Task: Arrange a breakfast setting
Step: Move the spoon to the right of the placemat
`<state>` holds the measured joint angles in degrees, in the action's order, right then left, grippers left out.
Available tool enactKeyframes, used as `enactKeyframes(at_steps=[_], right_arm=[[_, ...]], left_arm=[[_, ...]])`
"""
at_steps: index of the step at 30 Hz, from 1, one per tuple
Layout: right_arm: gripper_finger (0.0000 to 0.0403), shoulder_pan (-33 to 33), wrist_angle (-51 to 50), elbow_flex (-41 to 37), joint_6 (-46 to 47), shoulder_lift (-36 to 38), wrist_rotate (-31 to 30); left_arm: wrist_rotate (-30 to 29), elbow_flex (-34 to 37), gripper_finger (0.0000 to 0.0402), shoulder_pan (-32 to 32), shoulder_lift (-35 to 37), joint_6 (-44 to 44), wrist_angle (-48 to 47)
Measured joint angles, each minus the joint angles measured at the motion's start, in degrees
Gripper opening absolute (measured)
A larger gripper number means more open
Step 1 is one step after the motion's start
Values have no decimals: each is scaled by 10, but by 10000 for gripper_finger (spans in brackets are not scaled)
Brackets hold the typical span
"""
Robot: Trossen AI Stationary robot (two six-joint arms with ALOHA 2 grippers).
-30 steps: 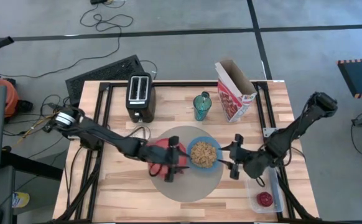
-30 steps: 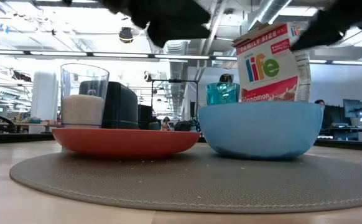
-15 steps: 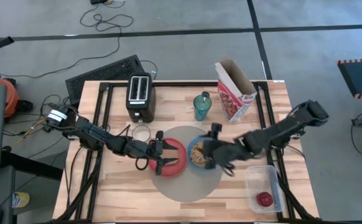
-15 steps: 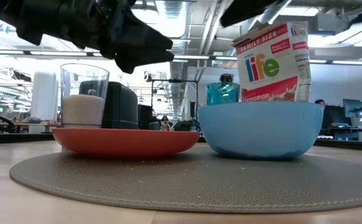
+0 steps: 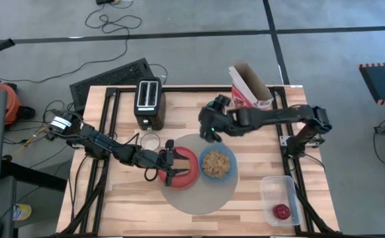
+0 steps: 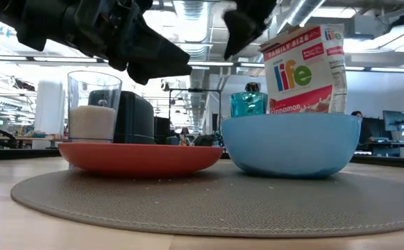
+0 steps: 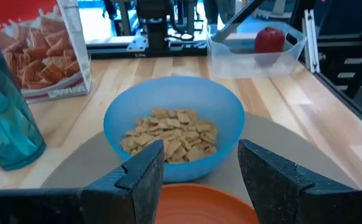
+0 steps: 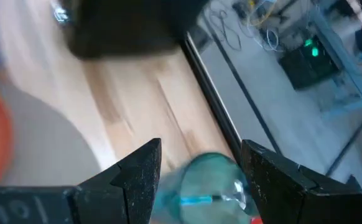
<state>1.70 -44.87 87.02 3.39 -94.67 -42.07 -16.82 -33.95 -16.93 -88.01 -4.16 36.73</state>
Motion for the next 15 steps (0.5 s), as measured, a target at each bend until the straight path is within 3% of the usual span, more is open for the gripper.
enactKeyframes(at_steps=[15], right_arm=[[249, -110, -72, 15, -20, -40, 15]], left_arm=[[0, 0, 193, 0, 0, -10, 2]])
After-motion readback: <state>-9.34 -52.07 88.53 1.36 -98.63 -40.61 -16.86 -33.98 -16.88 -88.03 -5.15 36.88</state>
